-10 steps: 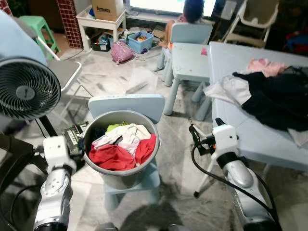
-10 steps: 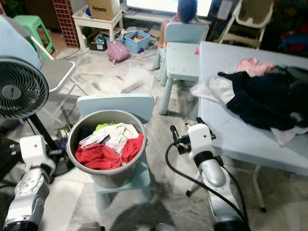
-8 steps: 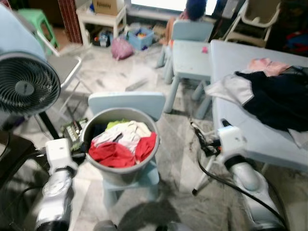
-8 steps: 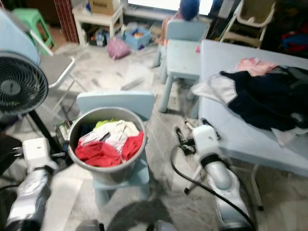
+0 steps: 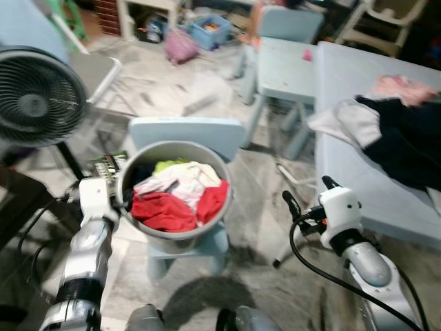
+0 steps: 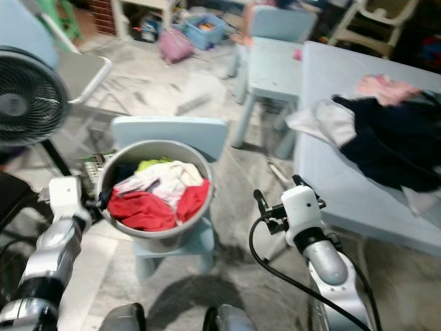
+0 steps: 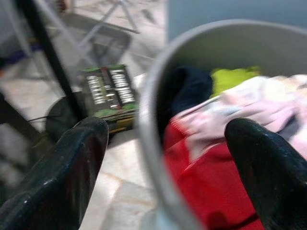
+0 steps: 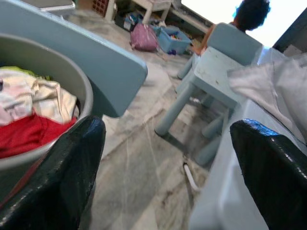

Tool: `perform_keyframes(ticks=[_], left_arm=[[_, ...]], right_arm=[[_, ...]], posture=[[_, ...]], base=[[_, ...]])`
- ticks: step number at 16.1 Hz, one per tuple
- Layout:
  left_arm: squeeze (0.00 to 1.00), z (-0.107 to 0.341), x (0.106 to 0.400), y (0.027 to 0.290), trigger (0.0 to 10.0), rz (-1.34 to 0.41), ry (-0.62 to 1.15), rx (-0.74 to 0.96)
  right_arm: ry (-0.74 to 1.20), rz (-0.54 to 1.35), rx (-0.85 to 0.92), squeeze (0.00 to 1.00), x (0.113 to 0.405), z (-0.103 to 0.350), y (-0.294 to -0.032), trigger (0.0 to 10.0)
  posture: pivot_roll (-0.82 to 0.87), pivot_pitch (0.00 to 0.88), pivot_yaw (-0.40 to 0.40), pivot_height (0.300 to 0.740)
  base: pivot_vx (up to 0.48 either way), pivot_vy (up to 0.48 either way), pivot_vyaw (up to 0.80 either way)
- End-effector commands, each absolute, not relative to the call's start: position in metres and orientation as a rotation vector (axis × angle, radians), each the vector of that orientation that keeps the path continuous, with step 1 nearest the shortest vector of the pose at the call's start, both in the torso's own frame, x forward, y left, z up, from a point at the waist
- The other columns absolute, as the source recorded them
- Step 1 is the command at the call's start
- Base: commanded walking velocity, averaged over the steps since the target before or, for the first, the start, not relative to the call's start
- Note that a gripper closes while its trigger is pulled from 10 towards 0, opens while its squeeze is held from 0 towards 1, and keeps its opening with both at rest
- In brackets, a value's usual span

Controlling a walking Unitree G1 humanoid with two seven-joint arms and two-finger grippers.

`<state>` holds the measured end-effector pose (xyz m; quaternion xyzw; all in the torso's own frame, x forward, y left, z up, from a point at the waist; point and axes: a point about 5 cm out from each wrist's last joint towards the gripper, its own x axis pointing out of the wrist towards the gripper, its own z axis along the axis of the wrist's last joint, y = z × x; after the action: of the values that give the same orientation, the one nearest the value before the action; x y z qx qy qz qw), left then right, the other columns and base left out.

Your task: Hang hanger

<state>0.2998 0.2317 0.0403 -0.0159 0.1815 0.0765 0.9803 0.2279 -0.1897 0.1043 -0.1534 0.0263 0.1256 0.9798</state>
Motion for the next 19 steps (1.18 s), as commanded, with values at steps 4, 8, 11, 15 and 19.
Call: perform_keyframes(ticks=[4, 8, 11, 15, 19], left_arm=[[0.0, 0.043, 0.317, 0.209, 10.0, 0.03, 0.388, -0.025], [0.0, 0.026, 0.316, 0.206, 9.5, 0.052, 0.517, -0.024], [0.0, 0.018, 0.311, 0.209, 2.9, 0.059, 0.562, -0.019], [0.0, 0.018, 0.312, 0.214, 0.0, 0.039, 0.562, -0.011], [0.0, 0.022, 0.313, 0.224, 0.0, 0.048, 0.545, 0.029]], right_arm=[[0.085, 0.272, -0.313, 0.0, 0.212, 0.113, -0.195, 10.0], [0.114, 0.324, -0.348, 0.0, 0.193, 0.124, -0.196, 10.0], [0.131, 0.344, -0.373, 0.0, 0.188, 0.127, -0.198, 10.0], [0.136, 0.349, -0.397, 0.0, 0.188, 0.131, -0.198, 10.0], [0.132, 0.353, -0.418, 0.0, 0.193, 0.13, -0.196, 10.0]], posture=[[-0.21, 0.198, -0.144, 0.74], [-0.27, 0.232, -0.152, 0.74], [-0.29, 0.242, -0.156, 0.74], [-0.31, 0.238, -0.153, 0.74], [-0.29, 0.228, -0.152, 0.74]], base=[[0.0, 0.0, 0.0], [0.0, 0.0, 0.0], [0.0, 0.0, 0.0], [0.0, 0.0, 0.0], [0.0, 0.0, 0.0]])
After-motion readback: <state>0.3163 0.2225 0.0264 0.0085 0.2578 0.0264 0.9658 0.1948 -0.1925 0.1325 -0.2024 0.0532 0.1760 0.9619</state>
